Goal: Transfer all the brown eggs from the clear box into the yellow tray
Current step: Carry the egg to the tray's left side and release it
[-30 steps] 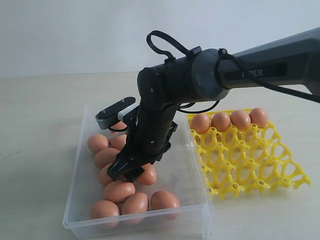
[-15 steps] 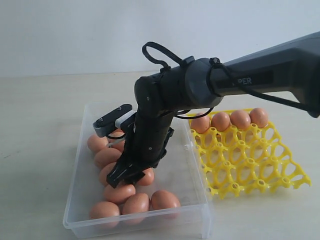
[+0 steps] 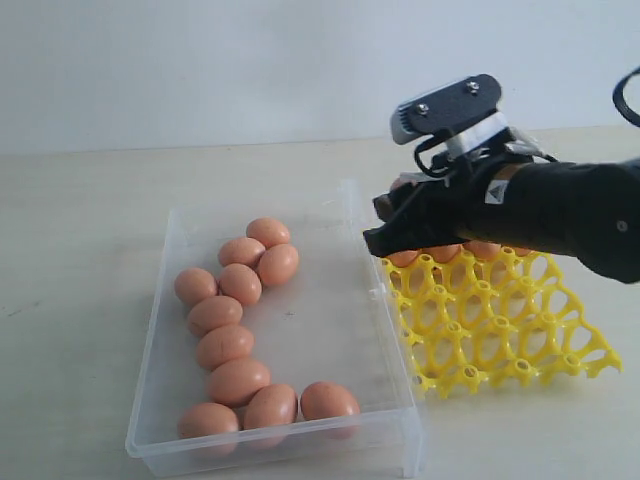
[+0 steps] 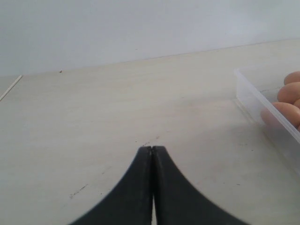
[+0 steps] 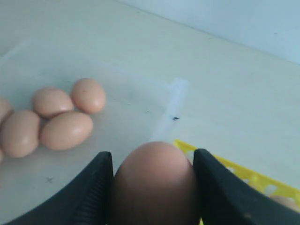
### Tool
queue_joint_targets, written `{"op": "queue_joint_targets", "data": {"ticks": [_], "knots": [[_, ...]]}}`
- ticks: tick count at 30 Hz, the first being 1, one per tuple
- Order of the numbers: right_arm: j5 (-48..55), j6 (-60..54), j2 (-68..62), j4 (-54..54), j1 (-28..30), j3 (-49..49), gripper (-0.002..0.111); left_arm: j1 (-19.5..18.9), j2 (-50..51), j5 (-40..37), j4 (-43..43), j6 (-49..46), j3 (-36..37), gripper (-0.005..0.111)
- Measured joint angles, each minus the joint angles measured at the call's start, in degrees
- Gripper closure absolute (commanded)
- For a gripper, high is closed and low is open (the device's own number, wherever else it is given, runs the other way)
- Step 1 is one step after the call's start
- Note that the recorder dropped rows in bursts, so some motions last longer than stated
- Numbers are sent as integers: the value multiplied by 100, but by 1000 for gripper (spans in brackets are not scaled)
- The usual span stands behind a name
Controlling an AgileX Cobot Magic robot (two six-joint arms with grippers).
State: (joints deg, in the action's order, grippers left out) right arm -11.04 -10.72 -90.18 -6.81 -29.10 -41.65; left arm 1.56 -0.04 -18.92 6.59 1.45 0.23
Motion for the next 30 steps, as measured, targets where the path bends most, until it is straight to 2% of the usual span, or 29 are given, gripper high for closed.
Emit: {"op": "queue_joint_targets", "data": {"ticks": [6,24,30], "knots": [[-513,220,-240,-10,371,166,108,0,0,0,0,0,0,107],[-589,645,-1016,-164,380,166,108,0,0,0,0,0,0,107],[-426,708,-1075,-175,380,-97,108,0,0,0,0,0,0,107]]}}
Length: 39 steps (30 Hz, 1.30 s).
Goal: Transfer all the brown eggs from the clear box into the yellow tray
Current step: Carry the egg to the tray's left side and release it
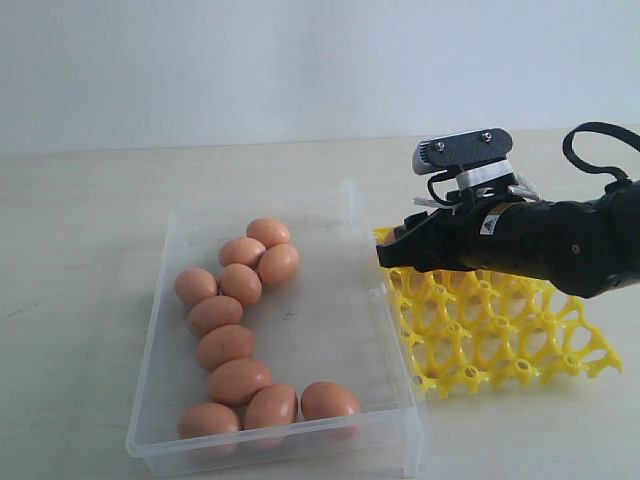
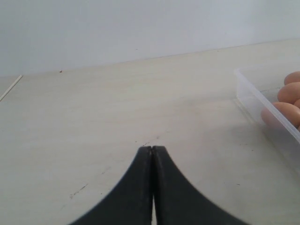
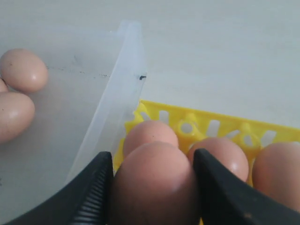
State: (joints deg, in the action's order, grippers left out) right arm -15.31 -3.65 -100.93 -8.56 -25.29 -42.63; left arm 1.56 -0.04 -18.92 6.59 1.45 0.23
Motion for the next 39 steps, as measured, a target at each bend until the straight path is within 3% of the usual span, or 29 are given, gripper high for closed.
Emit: {"op": "queue_joint_targets", "data": {"ticks": [23,27,34,39], "knots": [[120,220,-327,-49,-129,-78,107,0,0,0,0,0,0,107],[98,254,-327,-49,-129,-78,94,0,0,0,0,0,0,107],[51,365,-327,-49,-129,-78,58,0,0,0,0,0,0,107],[42,365,-327,-57,-129,-78,50,0,0,0,0,0,0,107]]}}
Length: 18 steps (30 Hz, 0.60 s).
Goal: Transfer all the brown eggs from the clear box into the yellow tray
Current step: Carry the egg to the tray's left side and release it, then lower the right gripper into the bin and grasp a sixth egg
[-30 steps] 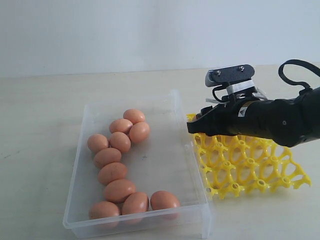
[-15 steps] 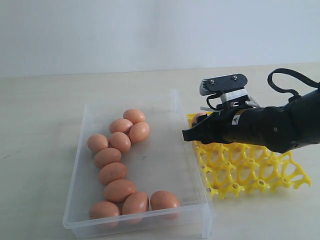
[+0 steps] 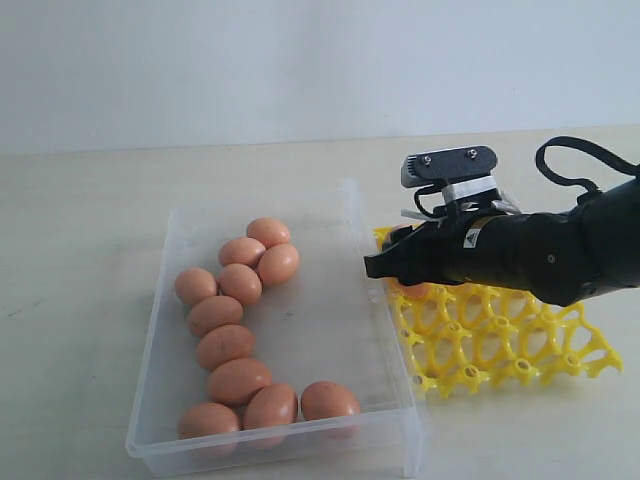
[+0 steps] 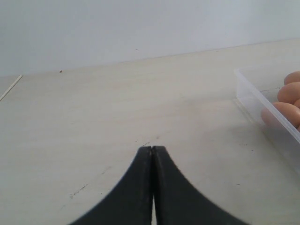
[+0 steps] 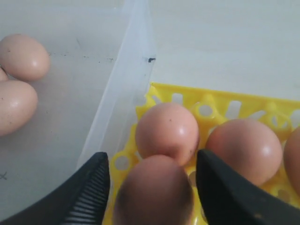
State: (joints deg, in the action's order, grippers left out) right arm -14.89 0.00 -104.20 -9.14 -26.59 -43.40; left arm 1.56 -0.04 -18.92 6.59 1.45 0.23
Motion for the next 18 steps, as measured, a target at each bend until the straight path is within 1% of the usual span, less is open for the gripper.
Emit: {"op": "queue_joint_targets", "data": {"ticks": [11,13,14,15,18], "knots": [[6,0,0,0,0,0,51,0,0,0,0,0,0,107],[89,0,62,-35,0,0,53,0,0,0,0,0,0,107],[161,0,122,-62,0,-14,57,0,0,0,0,0,0,107],[287,0,186,-85,0,-60,64,0,0,0,0,0,0,107],[1002,0,398,-100,-33,-353,91,0,0,0,0,0,0,107]]}}
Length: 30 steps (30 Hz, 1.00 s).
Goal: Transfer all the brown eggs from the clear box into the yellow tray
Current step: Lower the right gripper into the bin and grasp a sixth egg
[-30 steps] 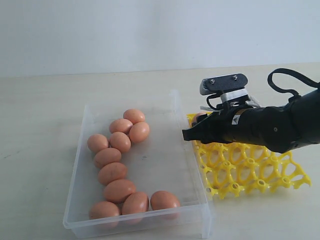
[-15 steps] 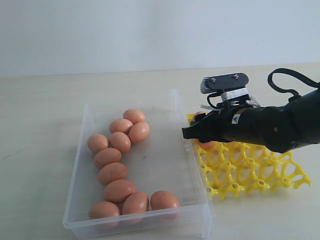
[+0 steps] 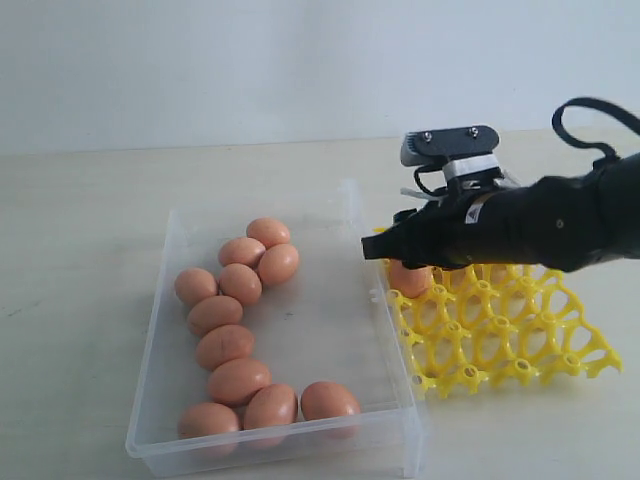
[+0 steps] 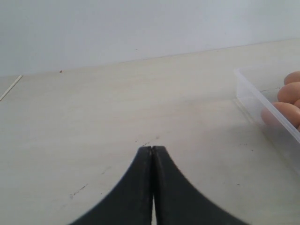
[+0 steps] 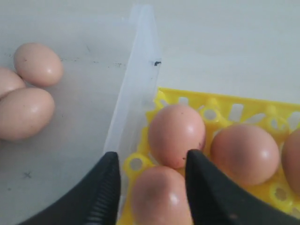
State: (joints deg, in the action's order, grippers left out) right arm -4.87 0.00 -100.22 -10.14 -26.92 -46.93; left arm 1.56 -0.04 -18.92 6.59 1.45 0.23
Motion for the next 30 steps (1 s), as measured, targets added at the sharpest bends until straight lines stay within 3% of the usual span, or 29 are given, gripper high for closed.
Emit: {"op": "queue_joint_targets", "data": {"ticks": [1,2,9,12,19,30], "knots": [[323,0,66,0,-48,-157,103,0,0,0,0,0,0,107],[670,-38,119,0,-111,-334,108,0,0,0,0,0,0,107],[2977,-843,161,-132,-775,-1567,106,0,0,0,0,0,0,107],[3634,-1125,34,-334,-1029,-1927,96,0,0,0,0,0,0,107],[4626,-1282,-582,-447,-1374,-2194,47,0,0,0,0,0,0,107],[4824,-1292,-917,-447,-1564,-2194,46,0,0,0,0,0,0,107]]}}
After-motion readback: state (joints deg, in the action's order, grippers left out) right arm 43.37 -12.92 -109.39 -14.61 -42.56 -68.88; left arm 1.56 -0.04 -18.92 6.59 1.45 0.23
